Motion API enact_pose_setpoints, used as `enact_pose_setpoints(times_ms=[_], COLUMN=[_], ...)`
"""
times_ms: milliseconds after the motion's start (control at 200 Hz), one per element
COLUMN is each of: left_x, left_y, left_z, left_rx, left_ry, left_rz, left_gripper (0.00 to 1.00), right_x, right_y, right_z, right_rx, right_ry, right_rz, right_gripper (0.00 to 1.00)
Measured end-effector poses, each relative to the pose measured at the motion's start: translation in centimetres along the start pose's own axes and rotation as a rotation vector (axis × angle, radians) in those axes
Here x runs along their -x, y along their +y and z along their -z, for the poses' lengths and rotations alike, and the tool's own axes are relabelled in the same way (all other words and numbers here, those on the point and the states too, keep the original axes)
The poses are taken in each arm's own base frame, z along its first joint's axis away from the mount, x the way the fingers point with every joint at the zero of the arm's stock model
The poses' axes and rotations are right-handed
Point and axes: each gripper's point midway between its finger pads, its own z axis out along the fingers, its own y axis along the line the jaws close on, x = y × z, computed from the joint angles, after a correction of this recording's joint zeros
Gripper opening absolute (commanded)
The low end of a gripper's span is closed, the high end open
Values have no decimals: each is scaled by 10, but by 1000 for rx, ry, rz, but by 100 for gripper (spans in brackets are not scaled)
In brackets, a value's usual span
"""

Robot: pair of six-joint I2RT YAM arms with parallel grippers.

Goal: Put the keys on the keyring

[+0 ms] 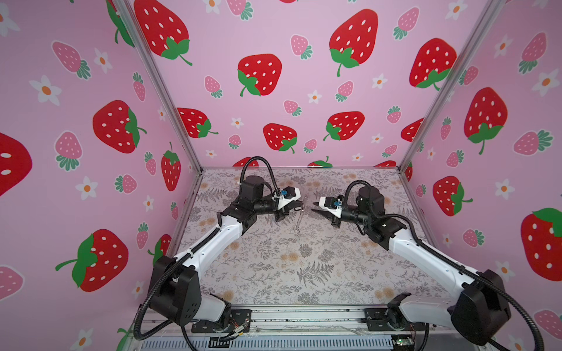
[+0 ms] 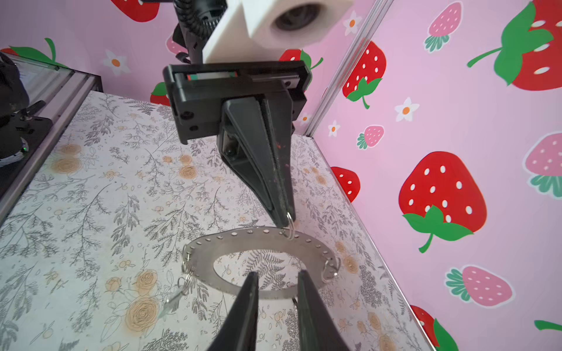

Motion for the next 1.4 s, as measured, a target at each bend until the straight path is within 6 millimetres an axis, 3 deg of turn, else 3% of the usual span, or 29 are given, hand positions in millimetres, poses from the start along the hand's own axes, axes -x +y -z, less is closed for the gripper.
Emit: enact_pose_setpoints(times_ms=[300, 530, 805, 1396], left_x=[31, 44, 42, 43], left_y=[-1, -2, -7, -10], left_z=[3, 5, 3, 3], left_rx=[-83, -131, -176, -197], left_ry=[-196, -264, -276, -280], left_rz=[68, 84, 110, 106], left_gripper=[0, 0, 0, 0], right_x=[-5, 15, 33, 24], right_y=[2, -4, -8, -4], right_z=[-4, -3, -2, -10], right_rx=[-14, -25, -24, 16], right_ry=[-49, -149, -233, -234], right_rz=[-57, -73, -80, -119], right_gripper=[26, 25, 25, 12])
